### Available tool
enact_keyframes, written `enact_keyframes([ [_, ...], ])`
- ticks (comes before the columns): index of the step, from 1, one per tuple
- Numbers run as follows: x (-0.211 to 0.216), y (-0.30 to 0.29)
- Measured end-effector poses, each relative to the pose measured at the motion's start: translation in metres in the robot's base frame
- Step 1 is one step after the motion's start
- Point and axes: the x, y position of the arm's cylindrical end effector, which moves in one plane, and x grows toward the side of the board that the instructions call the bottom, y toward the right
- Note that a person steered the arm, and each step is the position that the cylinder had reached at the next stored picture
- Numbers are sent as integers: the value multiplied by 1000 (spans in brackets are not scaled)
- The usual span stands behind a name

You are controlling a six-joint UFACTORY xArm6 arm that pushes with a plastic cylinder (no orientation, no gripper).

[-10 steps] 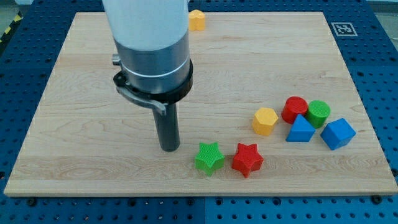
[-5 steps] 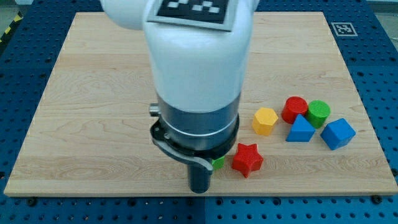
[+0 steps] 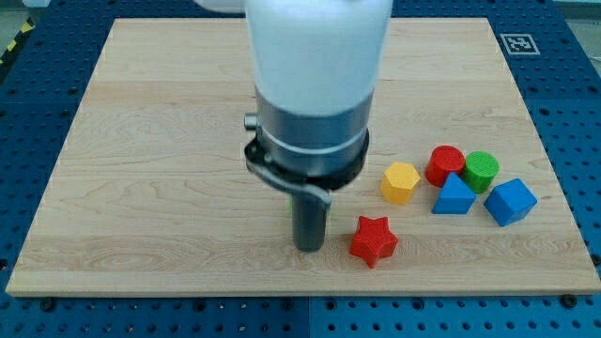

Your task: Slide the green star towards top left

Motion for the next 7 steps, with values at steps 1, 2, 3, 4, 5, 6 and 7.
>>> enact_keyframes([
  [1,-29,0],
  [2,-61,0],
  [3,-87,0],
  [4,-88,0],
  [5,-88,0],
  [6,-88,6],
  [7,-102,22],
])
